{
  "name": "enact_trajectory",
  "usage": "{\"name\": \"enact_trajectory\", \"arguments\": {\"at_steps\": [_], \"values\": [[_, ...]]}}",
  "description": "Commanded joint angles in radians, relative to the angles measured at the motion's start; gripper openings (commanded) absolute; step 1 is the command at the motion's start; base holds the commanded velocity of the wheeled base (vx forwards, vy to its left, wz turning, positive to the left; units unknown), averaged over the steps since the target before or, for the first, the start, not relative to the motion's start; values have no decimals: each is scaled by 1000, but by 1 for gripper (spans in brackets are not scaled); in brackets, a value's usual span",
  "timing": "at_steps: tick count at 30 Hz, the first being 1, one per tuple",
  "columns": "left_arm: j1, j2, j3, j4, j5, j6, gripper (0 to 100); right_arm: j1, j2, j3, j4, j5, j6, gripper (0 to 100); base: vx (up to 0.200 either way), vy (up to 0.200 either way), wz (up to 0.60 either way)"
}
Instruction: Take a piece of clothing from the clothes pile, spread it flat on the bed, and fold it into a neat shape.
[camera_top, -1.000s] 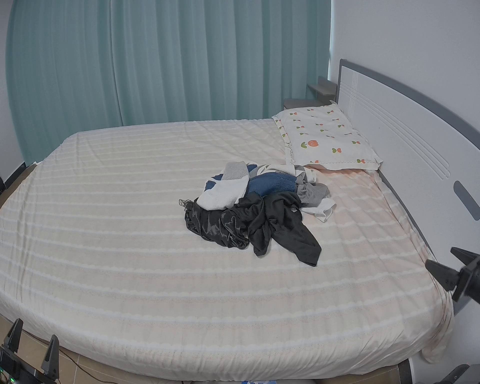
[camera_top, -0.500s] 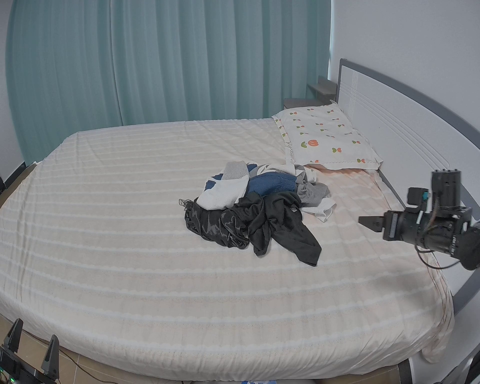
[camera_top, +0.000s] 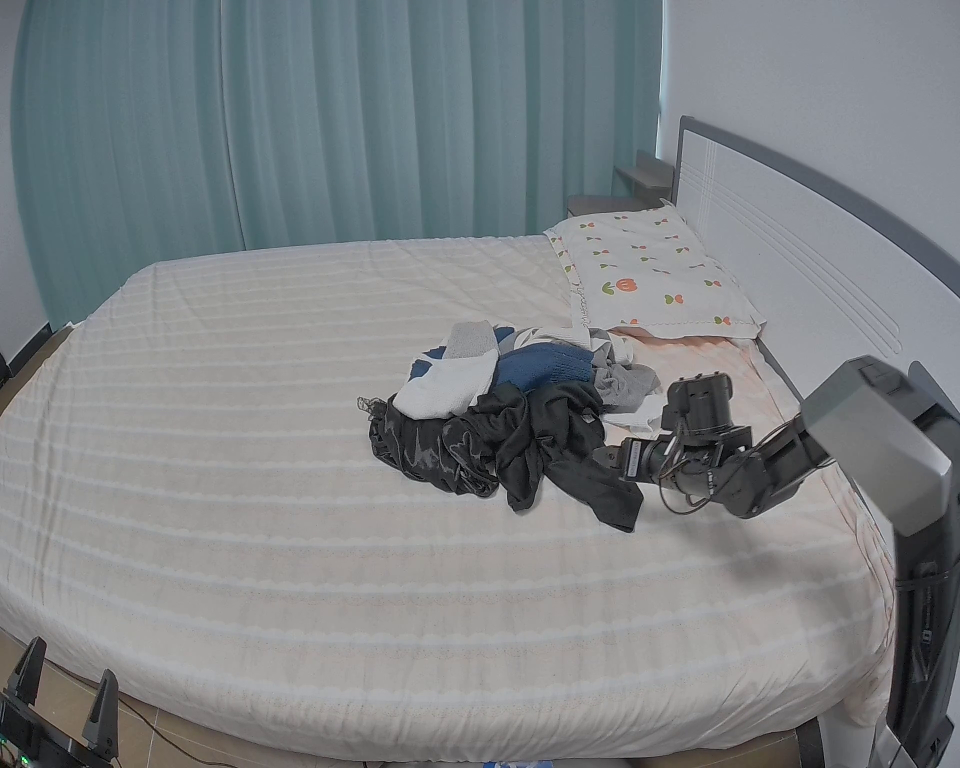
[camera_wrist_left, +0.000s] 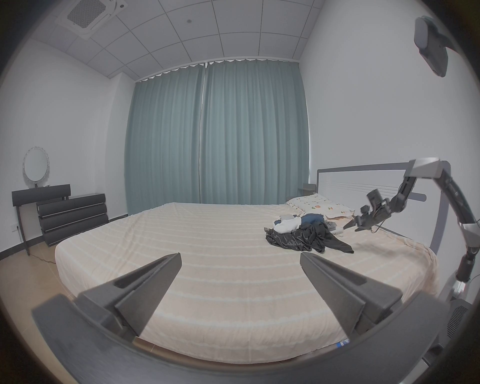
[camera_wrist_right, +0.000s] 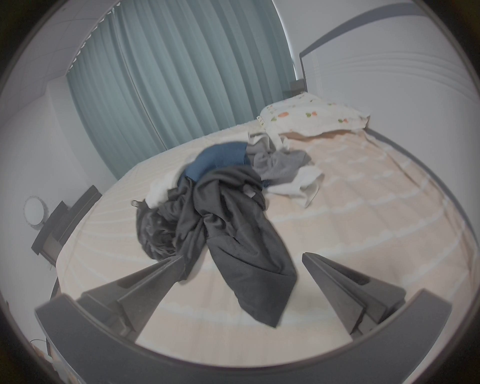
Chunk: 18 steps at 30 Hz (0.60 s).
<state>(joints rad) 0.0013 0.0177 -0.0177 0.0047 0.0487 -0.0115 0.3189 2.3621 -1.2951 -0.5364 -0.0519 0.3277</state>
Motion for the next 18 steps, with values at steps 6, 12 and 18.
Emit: {"name": "enact_trajectory", "arguments": {"at_steps": [6, 12, 18], "values": [[0, -18, 18, 0, 0, -1, 100, 2, 232, -161, 7, -29, 25, 100, 0, 0, 0], [0, -18, 18, 0, 0, -1, 100, -11, 240, -194, 41, -42, 25, 100, 0, 0, 0], [0, -18, 18, 0, 0, -1, 100, 0, 261, -205, 39, -43, 24, 100, 0, 0, 0]]}}
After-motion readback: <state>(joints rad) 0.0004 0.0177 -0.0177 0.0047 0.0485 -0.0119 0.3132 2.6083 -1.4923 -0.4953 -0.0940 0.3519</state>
